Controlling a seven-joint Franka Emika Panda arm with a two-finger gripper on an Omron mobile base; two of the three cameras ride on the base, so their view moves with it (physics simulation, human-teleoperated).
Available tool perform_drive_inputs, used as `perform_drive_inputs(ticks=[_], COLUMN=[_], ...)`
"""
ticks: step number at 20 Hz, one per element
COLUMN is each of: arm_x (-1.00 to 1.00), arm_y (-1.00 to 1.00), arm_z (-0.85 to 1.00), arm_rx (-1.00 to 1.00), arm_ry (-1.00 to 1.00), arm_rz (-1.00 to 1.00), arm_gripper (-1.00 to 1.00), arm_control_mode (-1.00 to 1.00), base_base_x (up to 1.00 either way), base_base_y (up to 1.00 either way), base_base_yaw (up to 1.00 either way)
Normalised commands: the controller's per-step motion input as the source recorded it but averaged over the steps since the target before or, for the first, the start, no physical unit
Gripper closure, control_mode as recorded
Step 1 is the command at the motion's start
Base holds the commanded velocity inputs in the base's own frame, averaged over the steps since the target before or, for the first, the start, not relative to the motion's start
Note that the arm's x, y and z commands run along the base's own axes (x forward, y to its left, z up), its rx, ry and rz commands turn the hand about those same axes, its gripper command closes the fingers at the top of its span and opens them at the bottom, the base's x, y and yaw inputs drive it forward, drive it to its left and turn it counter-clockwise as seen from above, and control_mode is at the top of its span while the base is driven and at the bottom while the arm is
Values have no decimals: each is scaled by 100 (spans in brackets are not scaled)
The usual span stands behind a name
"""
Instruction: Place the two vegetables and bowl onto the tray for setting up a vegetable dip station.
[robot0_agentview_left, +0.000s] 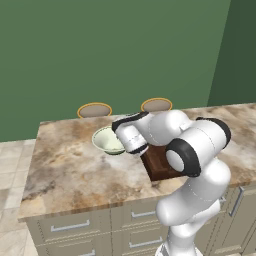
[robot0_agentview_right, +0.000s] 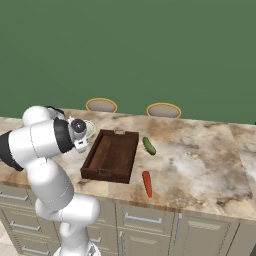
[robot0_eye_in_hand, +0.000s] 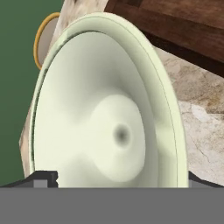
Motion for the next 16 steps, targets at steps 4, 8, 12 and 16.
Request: perform_drive_inputs(ticks=[4, 8, 12, 16], arm_x=[0, 0, 0, 0], arm_y=[0, 0, 0, 0], arm_z=[-19, -4, 0, 0], arm_rx=[0, 1, 0, 0], arm_ry=[-1, -2, -1, 0], arm_rz=[-2, -3, -1, 0], arm_gripper=[-100, -100, -100, 100], arm_control_mode=[-100, -100, -100, -100], base_base_x=[0, 0, 0, 0], base_base_y=[0, 0, 0, 0], base_base_yaw=[0, 0, 0, 0])
